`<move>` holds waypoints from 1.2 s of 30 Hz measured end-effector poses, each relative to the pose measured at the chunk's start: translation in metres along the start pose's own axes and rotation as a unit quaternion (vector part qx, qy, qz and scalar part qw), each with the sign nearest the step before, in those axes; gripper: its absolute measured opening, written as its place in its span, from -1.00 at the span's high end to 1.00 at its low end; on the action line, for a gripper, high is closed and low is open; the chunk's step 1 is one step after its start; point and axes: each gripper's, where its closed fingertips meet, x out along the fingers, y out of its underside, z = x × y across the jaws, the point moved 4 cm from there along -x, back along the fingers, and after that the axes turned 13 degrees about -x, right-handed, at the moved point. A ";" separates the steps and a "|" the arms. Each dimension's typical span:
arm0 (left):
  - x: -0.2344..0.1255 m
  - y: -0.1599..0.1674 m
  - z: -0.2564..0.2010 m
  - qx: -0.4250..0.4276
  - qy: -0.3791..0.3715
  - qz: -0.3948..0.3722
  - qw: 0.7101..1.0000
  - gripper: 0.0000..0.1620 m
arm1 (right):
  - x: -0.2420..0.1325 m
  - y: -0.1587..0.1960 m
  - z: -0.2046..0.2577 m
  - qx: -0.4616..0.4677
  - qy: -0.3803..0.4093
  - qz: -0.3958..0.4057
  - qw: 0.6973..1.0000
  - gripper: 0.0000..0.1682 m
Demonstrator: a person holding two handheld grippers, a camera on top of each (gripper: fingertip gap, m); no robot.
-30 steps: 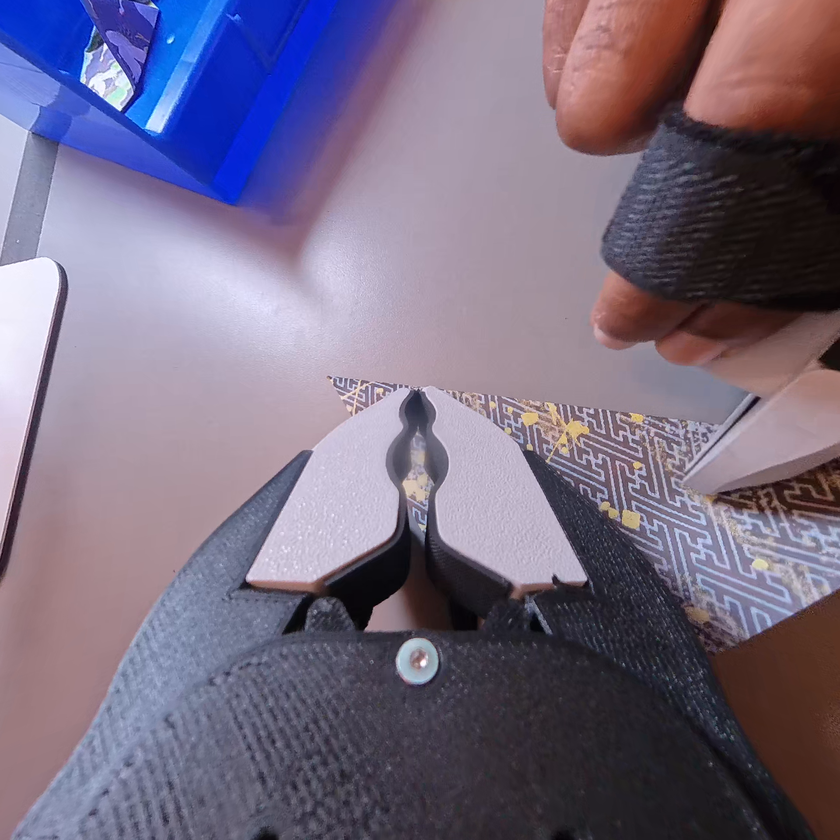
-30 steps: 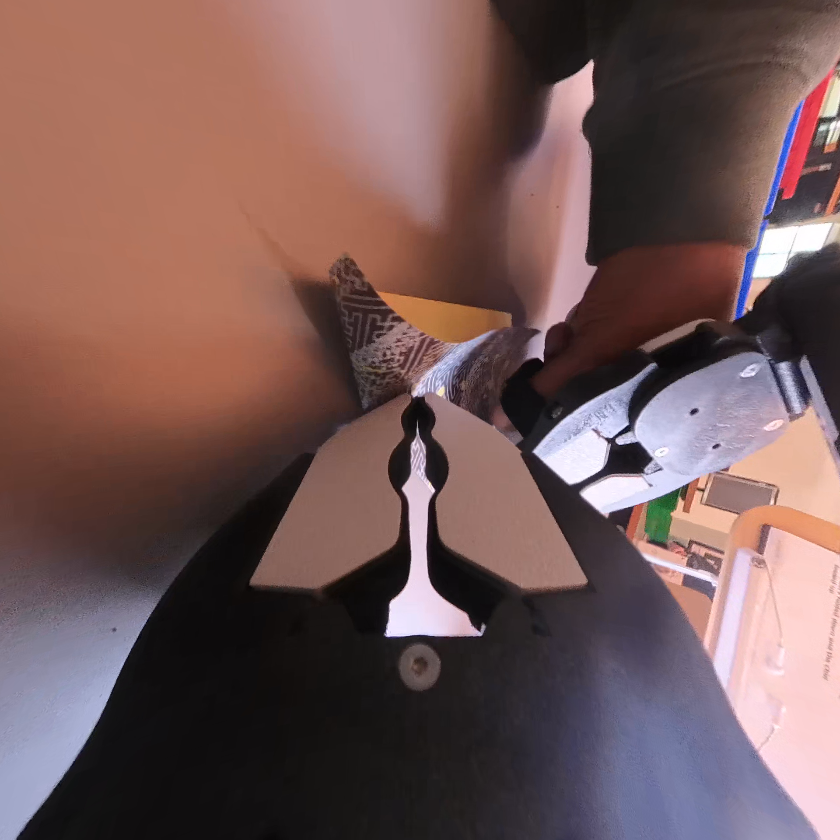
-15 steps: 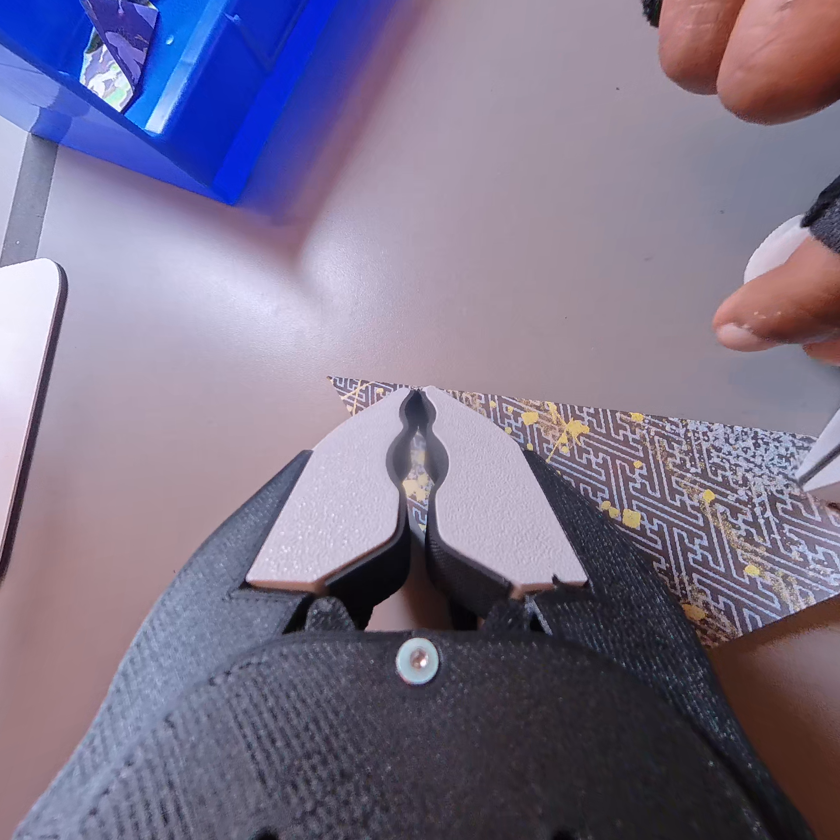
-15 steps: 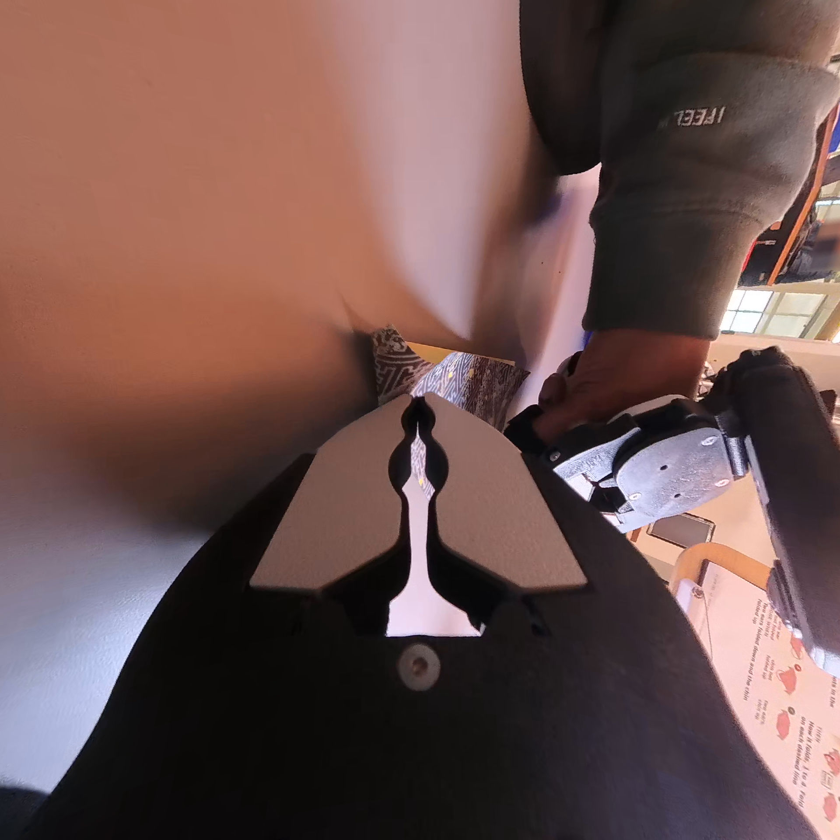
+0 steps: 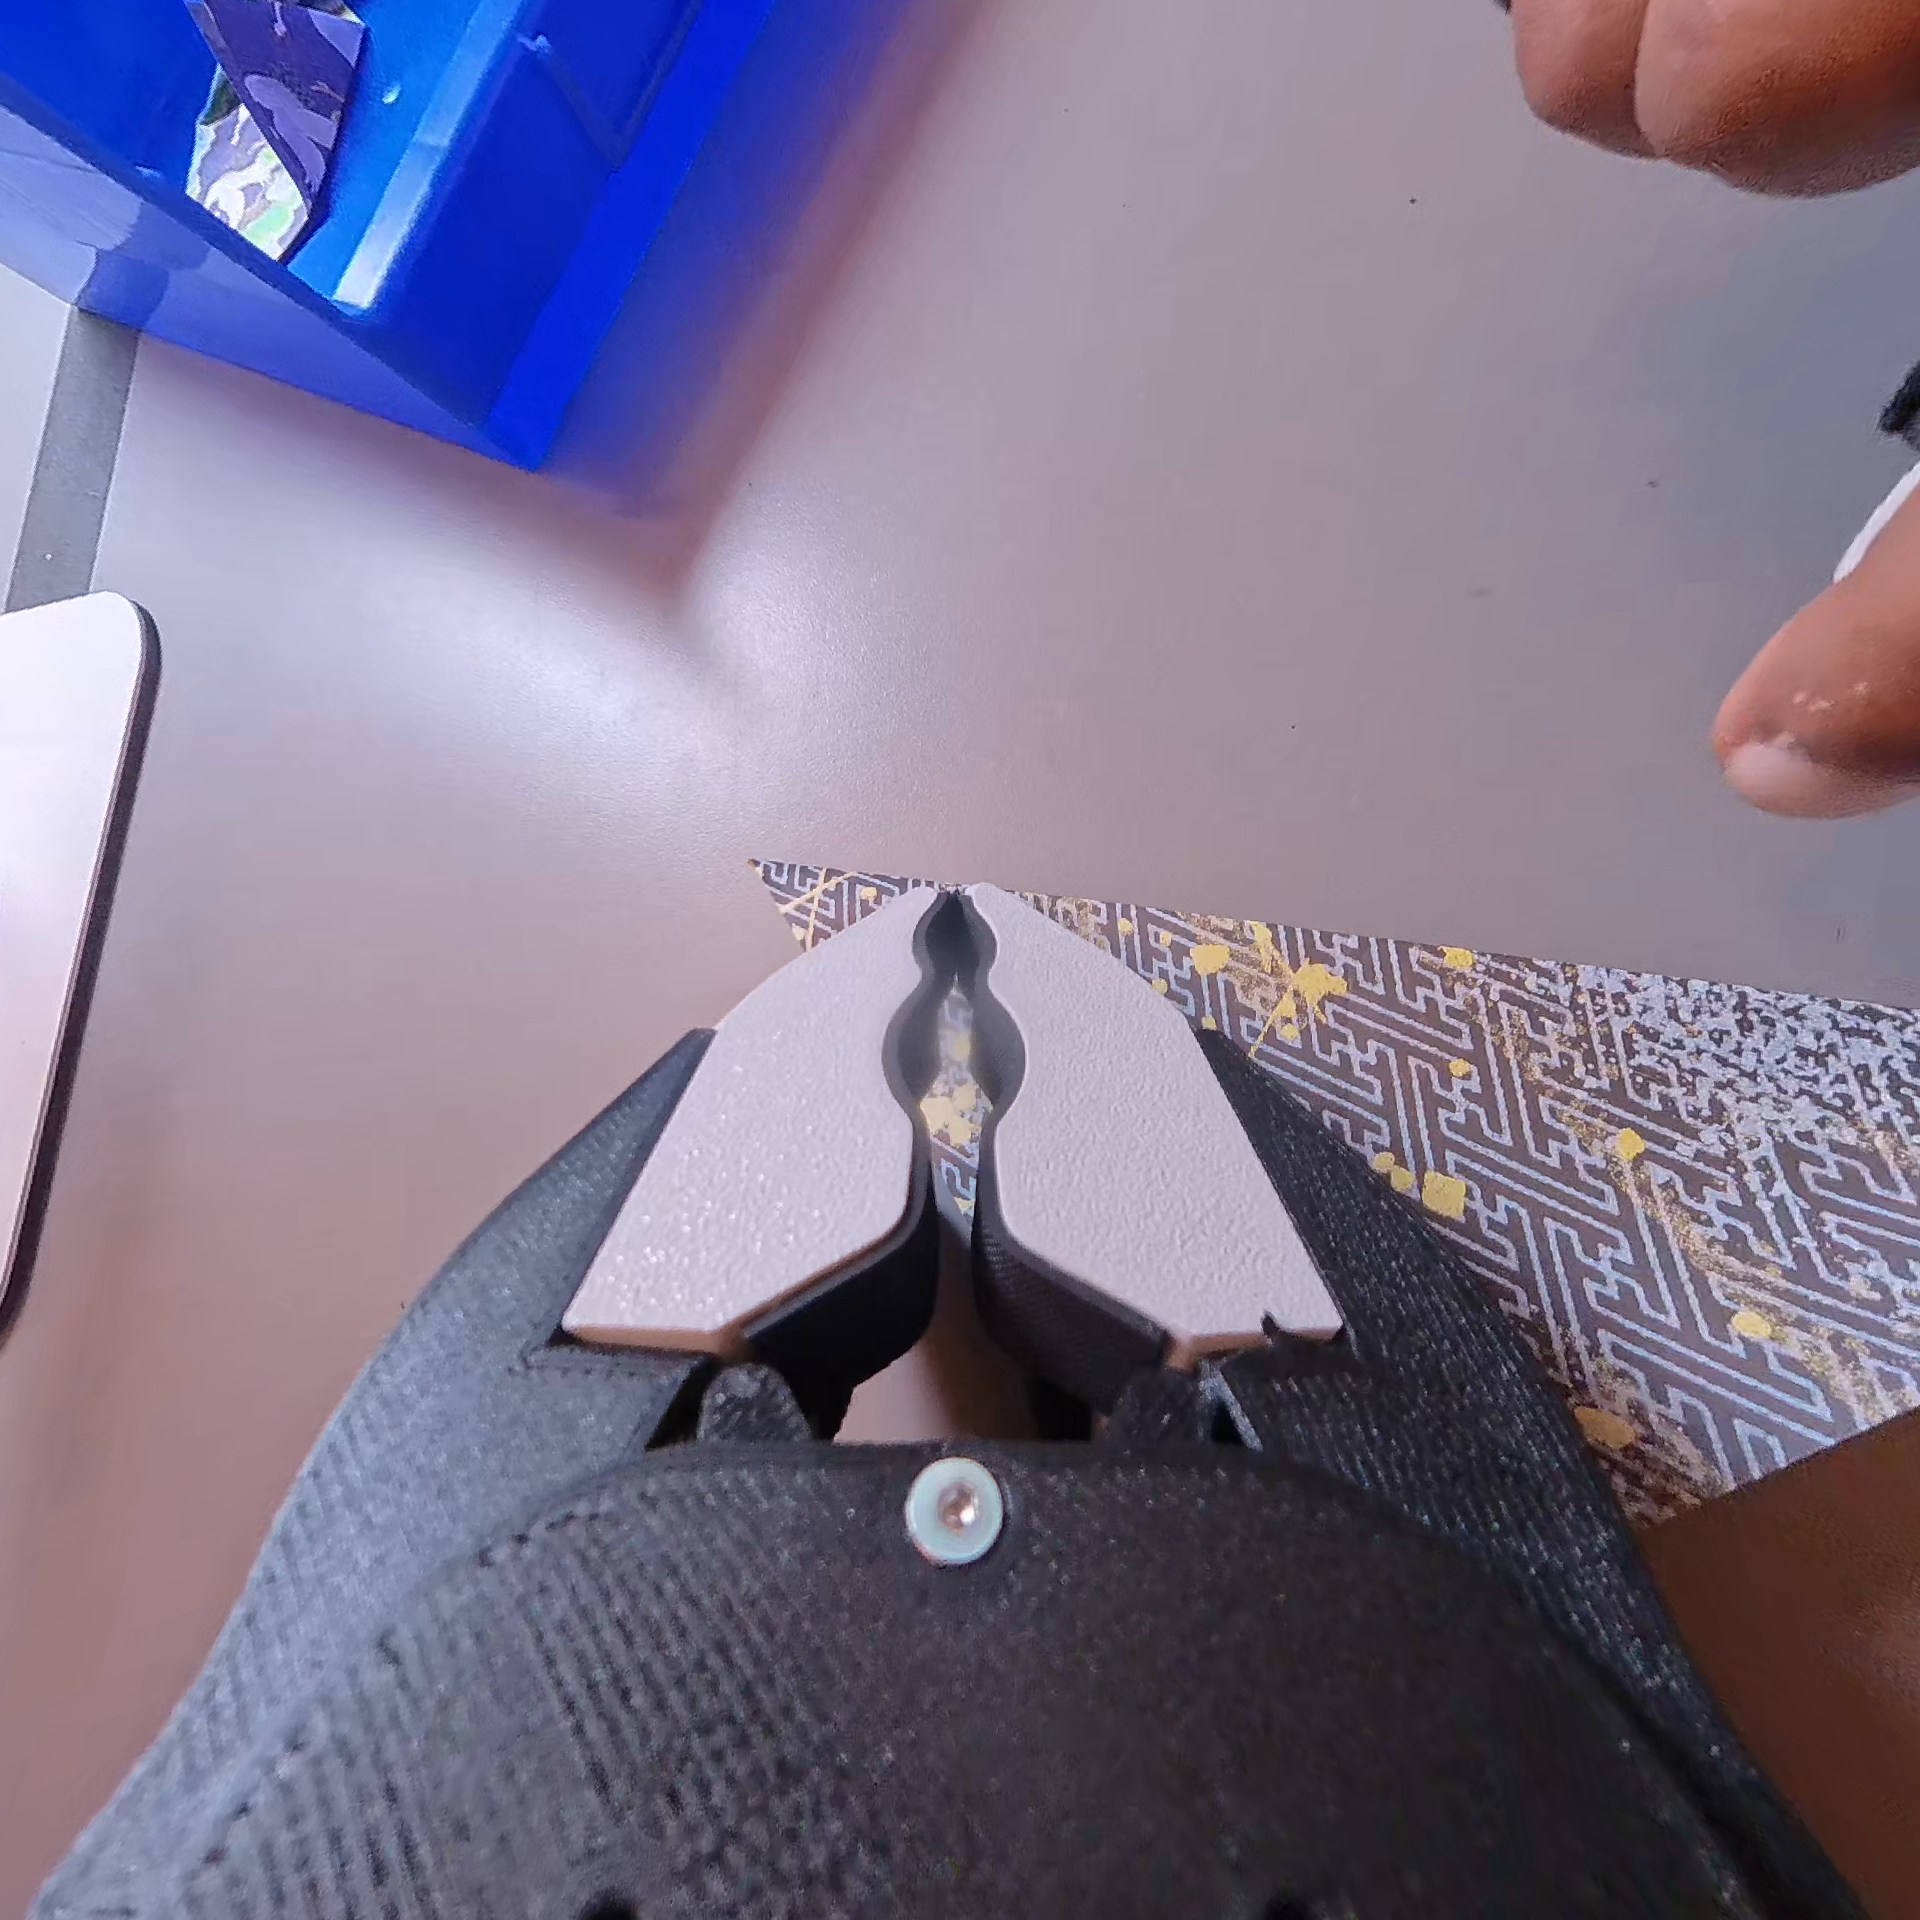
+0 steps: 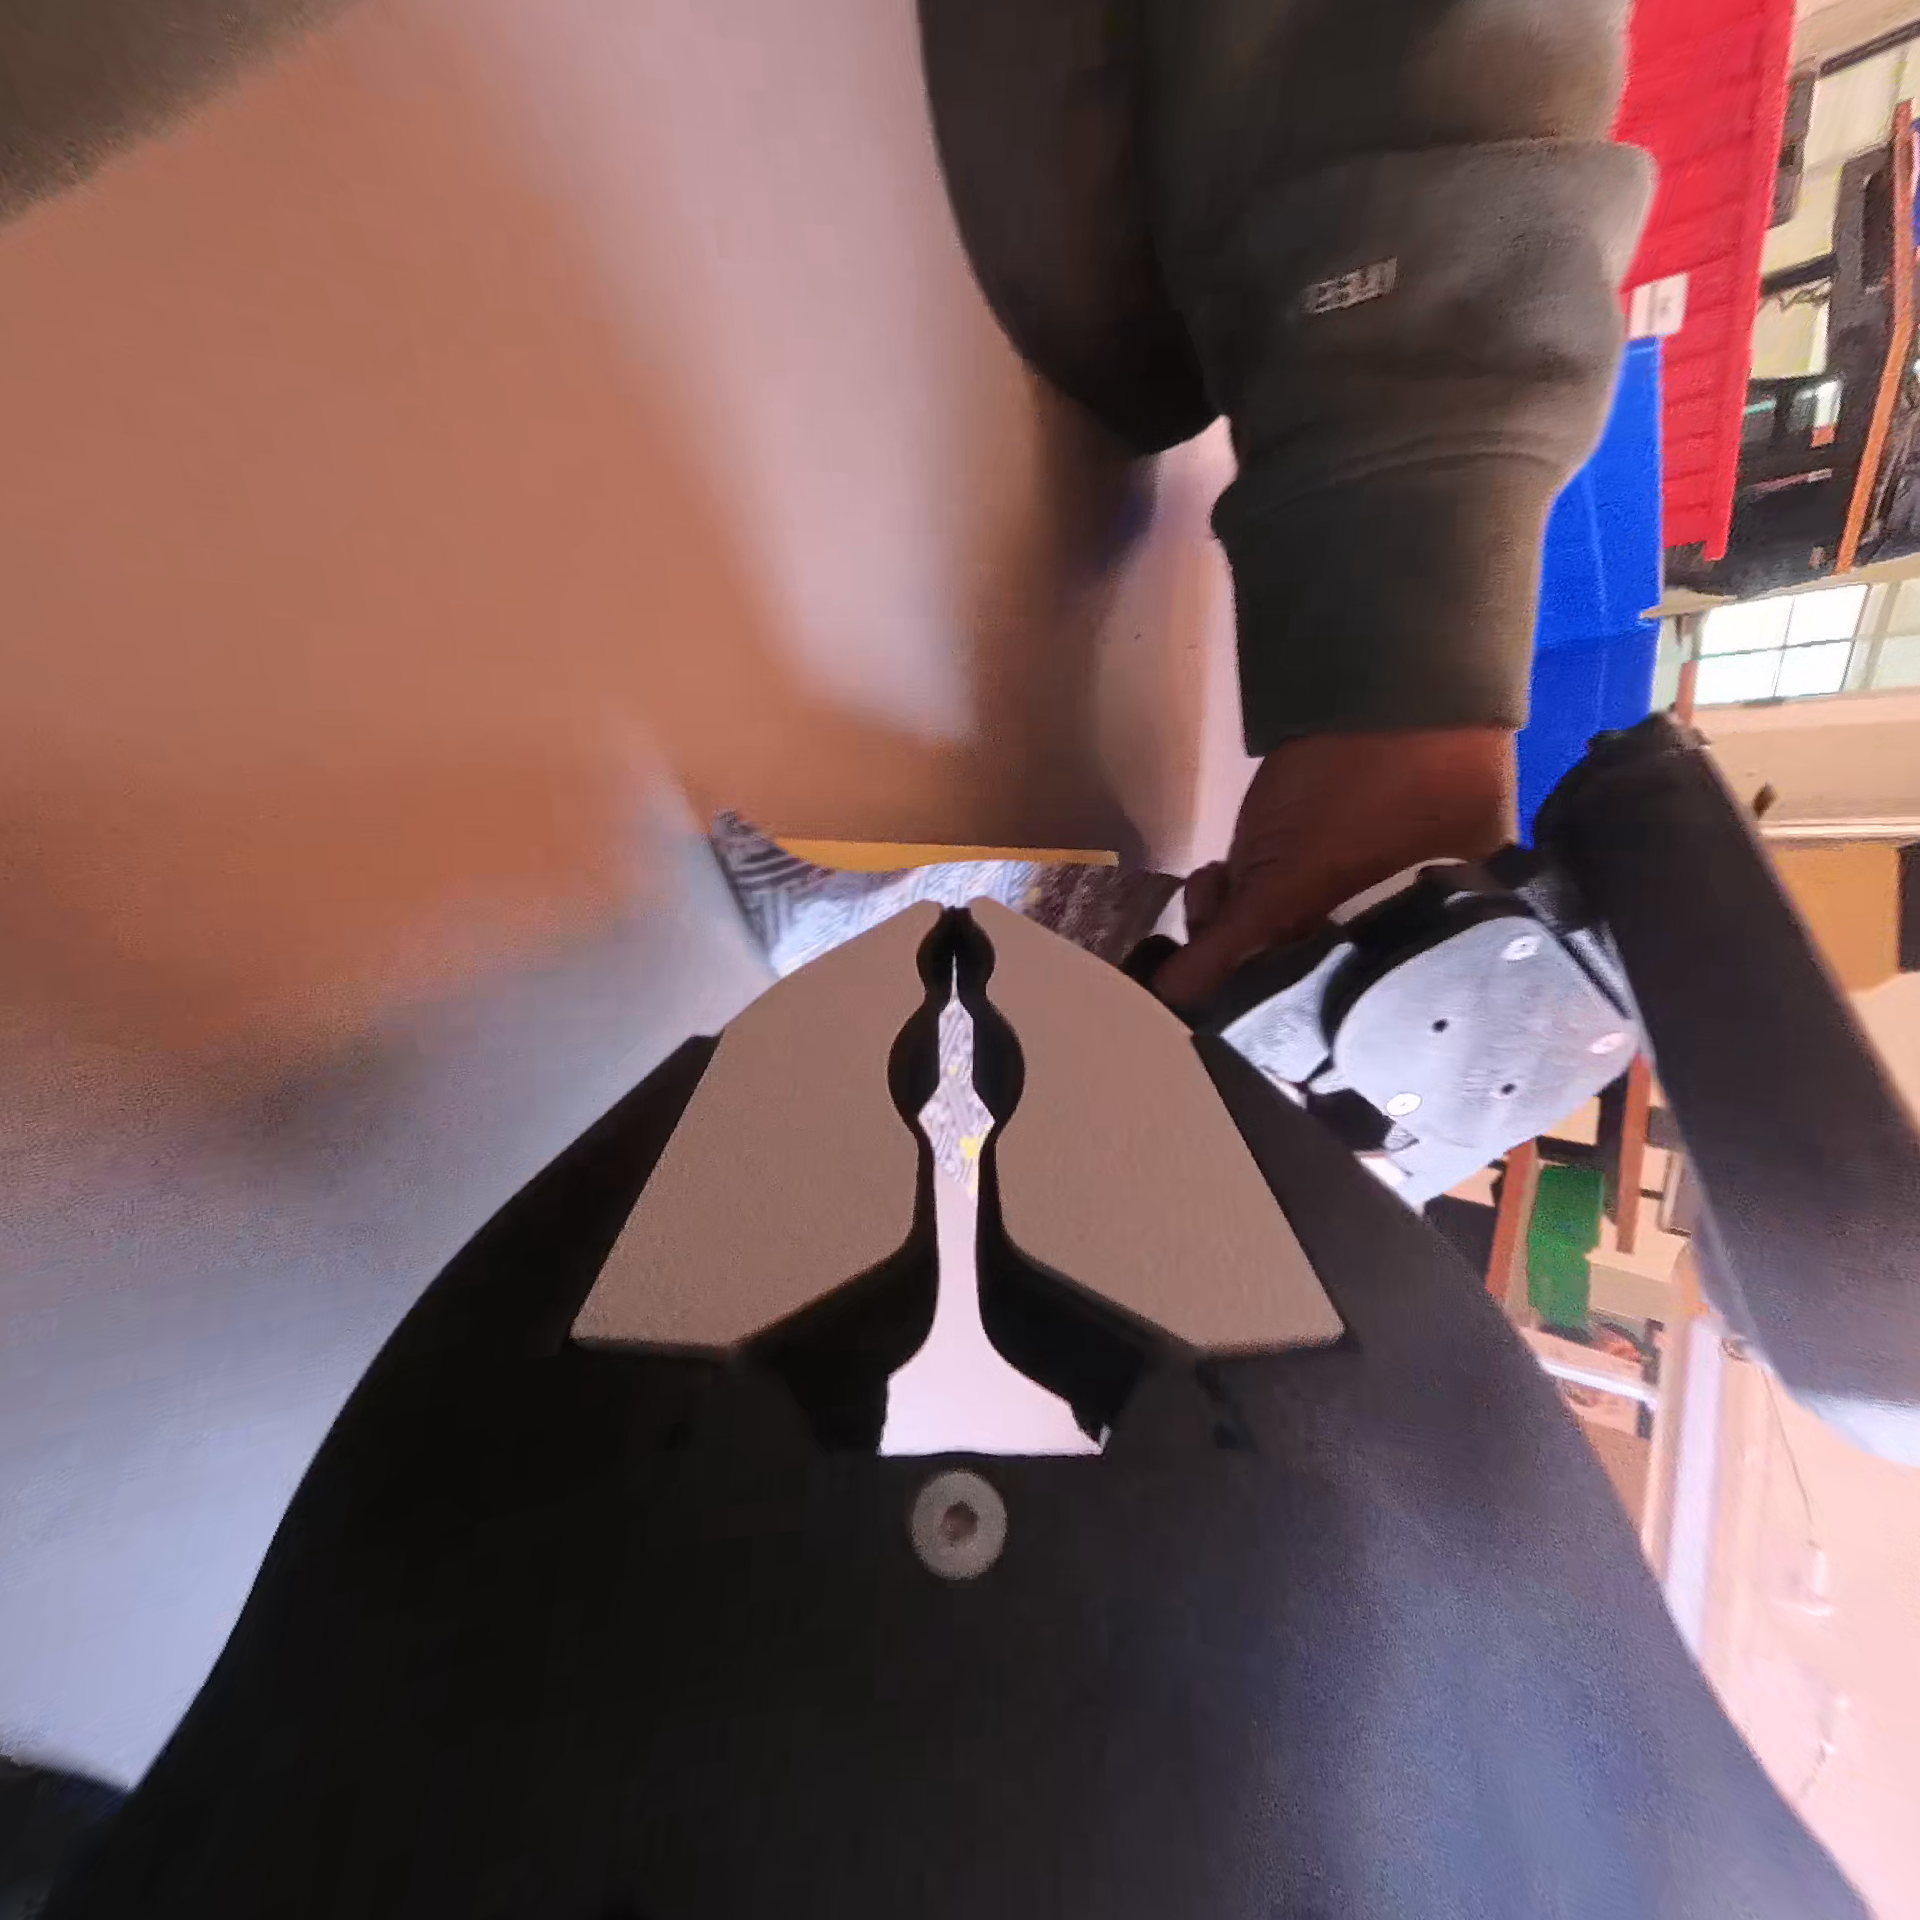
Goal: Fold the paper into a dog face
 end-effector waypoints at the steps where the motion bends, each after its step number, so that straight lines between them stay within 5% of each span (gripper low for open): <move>1: 0.000 0.000 0.000 0.000 0.000 0.000 1.000 0.99 | 0.001 0.000 -0.004 0.003 -0.005 -0.005 1.000 1.00; 8: 0.000 0.000 0.000 0.004 -0.001 -0.001 1.000 0.99 | 0.019 0.004 0.009 -0.006 -0.090 -0.020 0.996 1.00; 19: 0.001 0.000 0.000 0.008 0.001 -0.002 1.000 0.99 | 0.009 0.001 0.018 -0.023 -0.090 -0.016 0.996 1.00; 28: 0.001 -0.001 0.000 0.007 -0.004 0.001 1.000 1.00 | -0.015 0.014 0.000 0.201 -0.047 -0.036 0.978 1.00; 31: 0.001 -0.001 0.000 0.004 0.000 0.001 1.000 1.00 | -0.020 0.014 0.012 0.305 -0.125 -0.045 0.943 0.22; 36: 0.002 -0.002 0.000 0.021 0.010 -0.002 1.000 1.00 | -0.012 0.010 0.019 0.251 -0.120 -0.034 0.960 0.16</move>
